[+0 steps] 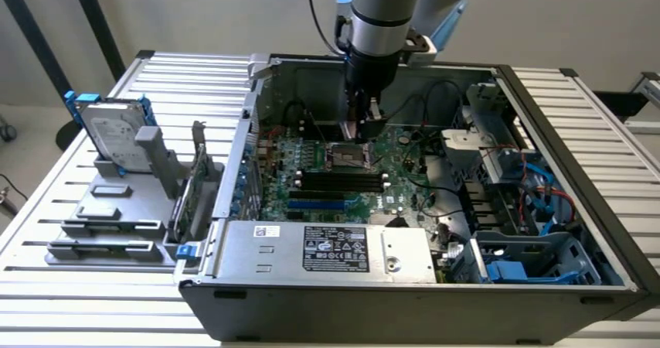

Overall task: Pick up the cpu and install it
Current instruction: 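Place the cpu into insertion slot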

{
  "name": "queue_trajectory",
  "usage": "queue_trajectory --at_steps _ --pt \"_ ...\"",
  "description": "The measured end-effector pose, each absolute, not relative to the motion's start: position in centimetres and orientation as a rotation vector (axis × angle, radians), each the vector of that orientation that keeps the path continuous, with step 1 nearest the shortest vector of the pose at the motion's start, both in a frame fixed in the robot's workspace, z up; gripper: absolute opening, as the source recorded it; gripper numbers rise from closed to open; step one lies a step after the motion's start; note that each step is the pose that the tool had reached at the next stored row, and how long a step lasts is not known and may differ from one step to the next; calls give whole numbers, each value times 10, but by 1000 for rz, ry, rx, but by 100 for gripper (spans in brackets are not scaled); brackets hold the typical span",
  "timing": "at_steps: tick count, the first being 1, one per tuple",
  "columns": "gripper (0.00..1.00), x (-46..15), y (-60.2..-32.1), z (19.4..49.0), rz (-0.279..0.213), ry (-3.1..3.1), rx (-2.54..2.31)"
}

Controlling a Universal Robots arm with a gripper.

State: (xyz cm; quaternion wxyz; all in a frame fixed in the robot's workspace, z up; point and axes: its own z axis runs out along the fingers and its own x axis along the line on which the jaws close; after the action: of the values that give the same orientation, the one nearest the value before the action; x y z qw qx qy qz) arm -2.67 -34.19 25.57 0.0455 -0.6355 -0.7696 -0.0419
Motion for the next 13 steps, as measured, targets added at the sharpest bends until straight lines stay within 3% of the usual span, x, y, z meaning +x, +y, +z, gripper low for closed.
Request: queue_trajectory --at_steps 13 --pt "55 -51 -337 239 -121 -2297 -2018"
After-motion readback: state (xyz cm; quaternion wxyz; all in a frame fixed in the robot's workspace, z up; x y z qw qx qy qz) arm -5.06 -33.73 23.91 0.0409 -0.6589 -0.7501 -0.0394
